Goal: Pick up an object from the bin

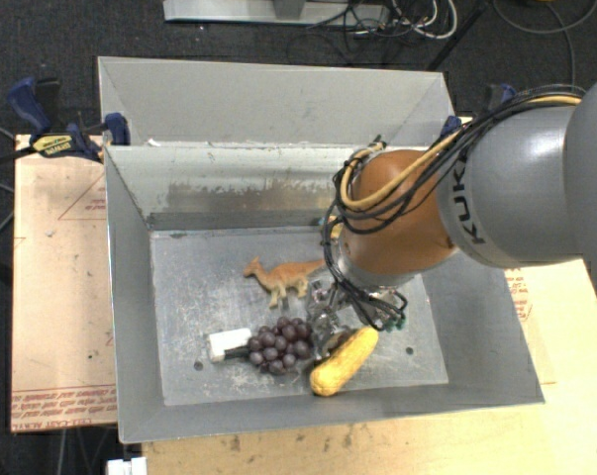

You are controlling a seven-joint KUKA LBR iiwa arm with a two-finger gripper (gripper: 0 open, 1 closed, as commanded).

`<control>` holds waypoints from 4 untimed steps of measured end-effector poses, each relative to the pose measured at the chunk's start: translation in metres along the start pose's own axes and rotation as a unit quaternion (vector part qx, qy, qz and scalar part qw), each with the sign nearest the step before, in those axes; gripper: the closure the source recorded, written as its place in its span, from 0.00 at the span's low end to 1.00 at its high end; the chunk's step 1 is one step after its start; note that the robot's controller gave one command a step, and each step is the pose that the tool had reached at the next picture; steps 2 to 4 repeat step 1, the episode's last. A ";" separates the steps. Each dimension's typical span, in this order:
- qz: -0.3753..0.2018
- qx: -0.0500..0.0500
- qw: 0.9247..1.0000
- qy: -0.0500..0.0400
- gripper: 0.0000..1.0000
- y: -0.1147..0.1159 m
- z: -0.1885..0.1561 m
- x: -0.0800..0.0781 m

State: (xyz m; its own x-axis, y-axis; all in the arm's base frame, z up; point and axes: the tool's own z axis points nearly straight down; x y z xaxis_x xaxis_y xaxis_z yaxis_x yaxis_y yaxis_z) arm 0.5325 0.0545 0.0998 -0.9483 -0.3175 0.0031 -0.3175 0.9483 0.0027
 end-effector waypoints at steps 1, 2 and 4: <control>0.000 0.000 1.000 -0.001 1.00 0.000 -0.020 -0.001; 0.000 0.000 1.000 -0.001 1.00 0.000 -0.020 -0.001; 0.000 0.000 1.000 -0.001 1.00 0.000 -0.020 -0.001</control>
Offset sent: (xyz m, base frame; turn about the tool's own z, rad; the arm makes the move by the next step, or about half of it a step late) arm 0.0001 0.0001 0.0195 0.0000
